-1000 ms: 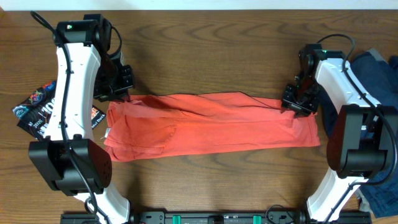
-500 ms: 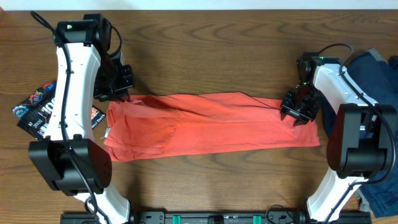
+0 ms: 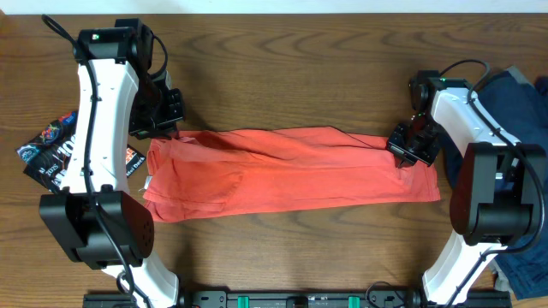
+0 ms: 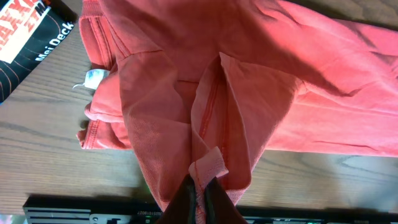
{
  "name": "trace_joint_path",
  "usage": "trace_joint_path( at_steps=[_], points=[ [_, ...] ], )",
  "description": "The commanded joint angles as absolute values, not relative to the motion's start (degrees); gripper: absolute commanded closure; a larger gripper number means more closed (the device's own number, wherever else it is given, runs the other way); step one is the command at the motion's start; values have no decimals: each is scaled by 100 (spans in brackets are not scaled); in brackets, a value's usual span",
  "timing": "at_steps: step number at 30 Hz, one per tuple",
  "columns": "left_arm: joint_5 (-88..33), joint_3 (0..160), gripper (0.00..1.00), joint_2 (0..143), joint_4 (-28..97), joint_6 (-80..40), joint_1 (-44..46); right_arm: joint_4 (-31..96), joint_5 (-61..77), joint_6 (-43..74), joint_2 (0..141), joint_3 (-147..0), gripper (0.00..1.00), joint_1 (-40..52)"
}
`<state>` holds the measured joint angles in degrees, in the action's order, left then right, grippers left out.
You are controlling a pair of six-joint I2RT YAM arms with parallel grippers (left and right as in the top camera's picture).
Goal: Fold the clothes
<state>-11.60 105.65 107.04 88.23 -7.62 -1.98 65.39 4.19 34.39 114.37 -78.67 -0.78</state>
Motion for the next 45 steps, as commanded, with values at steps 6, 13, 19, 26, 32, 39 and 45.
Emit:
trace_joint_path(
  at_steps=[6, 13, 19, 26, 32, 39, 45],
  points=[
    [-1087, 10547, 94, 10761, 8836, -714, -191, 6753, -3, 3424, 10691, -7924, 99, -429],
    [-1087, 10547, 94, 10761, 8838, -714, -191, 6834, 1, 3081, 10626, -7881, 61, -495],
    [-1087, 10547, 94, 10761, 8836, -714, -191, 6626, 45, 2823, 10728, -7638, 46, -364],
    [-1087, 10547, 94, 10761, 8838, -711, -191, 6042, 47, 2818, 10763, -7050, 50, -331],
    [-1087, 10547, 94, 10761, 8836, -711, -191, 5701, 45, 2818, 10763, -6737, 78, -336],
    [-1087, 10547, 94, 10761, 8838, -711, -193, 5833, -123, 2818, 10744, -6917, 99, -360],
    [-1090, 10669, 94, 10757, 8687, -637, -242, 6329, -390, 2366, 10711, -8197, 99, -552]
  ],
)
